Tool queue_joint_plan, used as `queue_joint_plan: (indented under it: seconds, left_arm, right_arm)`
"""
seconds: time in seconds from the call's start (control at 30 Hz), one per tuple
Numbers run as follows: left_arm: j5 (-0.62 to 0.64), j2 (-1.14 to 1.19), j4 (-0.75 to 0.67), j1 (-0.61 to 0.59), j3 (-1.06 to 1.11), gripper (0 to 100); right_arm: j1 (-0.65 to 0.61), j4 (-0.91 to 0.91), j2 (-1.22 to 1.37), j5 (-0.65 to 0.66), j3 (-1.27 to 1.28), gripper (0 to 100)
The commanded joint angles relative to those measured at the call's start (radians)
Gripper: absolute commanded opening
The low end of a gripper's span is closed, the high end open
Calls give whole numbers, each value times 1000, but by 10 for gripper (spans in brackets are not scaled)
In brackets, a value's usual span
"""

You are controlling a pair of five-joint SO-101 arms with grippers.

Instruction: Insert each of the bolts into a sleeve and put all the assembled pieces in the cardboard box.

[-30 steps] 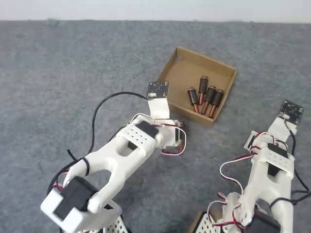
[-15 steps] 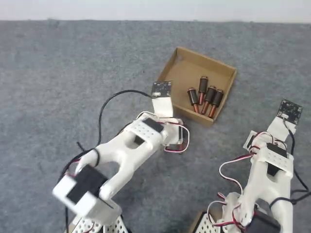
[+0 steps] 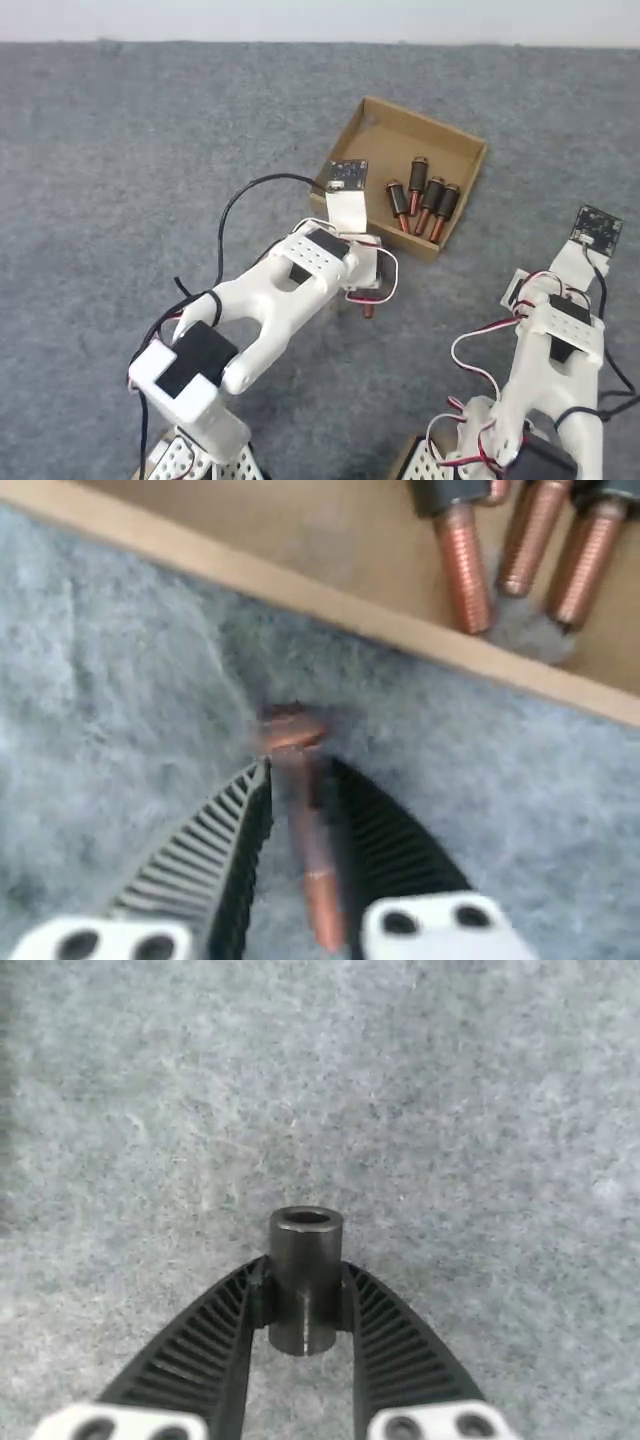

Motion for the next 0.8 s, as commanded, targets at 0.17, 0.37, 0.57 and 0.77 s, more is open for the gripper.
queue_joint_plan:
  seconds: [0.17,0.37,0.57,0.77]
  left_arm:
    - [-17,-11,11,6,-48,34]
    - [-17,-11,9,5,-48,40]
    - [-11,-11,21,5,-44,171]
    - [-14,-9,31,5,-50,57]
  right_arm:
    - [-10,-16,-51,15,-5,37]
    - [-10,-16,-51,15,-5,37]
    - [-10,-16,-51,15,-5,37]
    - [-10,-16,-51,15,-5,37]
